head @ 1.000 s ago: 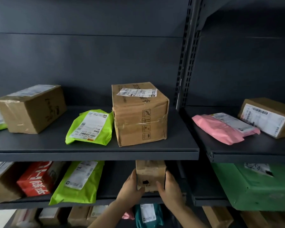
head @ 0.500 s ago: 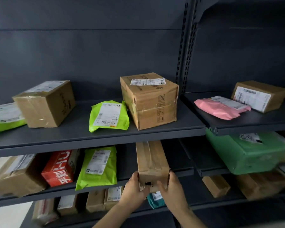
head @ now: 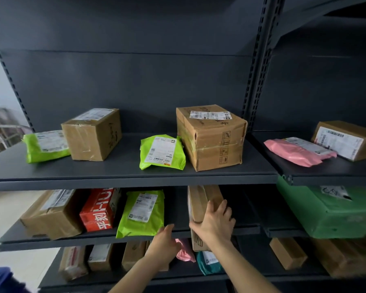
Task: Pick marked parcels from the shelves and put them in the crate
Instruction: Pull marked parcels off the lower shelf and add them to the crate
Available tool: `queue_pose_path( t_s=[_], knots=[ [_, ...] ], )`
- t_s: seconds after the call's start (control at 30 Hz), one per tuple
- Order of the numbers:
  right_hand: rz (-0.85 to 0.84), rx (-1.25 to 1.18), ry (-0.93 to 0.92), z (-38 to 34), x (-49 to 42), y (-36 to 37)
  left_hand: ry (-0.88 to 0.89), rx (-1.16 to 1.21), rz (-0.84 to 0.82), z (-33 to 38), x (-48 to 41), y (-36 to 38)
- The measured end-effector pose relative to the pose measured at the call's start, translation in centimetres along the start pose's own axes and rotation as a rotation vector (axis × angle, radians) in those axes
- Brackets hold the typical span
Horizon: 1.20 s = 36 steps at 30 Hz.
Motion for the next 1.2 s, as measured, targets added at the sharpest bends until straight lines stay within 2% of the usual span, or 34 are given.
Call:
queue_pose_path(
  t_s=[0.1, 0.23, 0.4, 0.5, 0.7, 0.93, 1.2],
  knots=[
    [0.035, -0.137, 0.028, 2.0, 0.0, -0.1, 0.008, 0.001, 0.020, -0.1, -0.3, -0.5],
    [0.031, -0.624, 0.103, 5.7, 0.6, 2.2, 0.016, -0.014, 0.041, 0.2, -0.8, -0.3],
    [-0.112, -0.989, 0.081, 6.4, 2.4, 5.3, 0.034, 0.006, 0.003, 1.0, -1.4, 1.8],
    [-0.193, -1.105, 0.097, 7.1, 2.3, 6.1, 0.058, 0.069, 0.001, 1.8, -1.9, 2.4],
    [-0.310, -1.108, 0.108, 7.6, 2.1, 8.4, 0.027, 0.215, -0.013, 2.0, -1.9, 3.6],
    [-0.309, -1.077, 0.088, 7.6, 2.0, 8.9, -0.018, 0.243, -0.032, 1.4, -1.8, 4.3],
    [-0.260, -1.030, 0.003, 7.3, -0.7, 6.6, -0.011, 0.380, 0.056, 2.6, -2.5, 4.2]
  ],
)
Point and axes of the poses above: each hand's wrist, its own x-axis away from the middle knuckle, its own y-axis out of the palm, z = x × y, the point moved 8 cm from there along -x, towards the middle knuckle, and after that the axes turned 15 degrees about x, right-handed, at the moved point
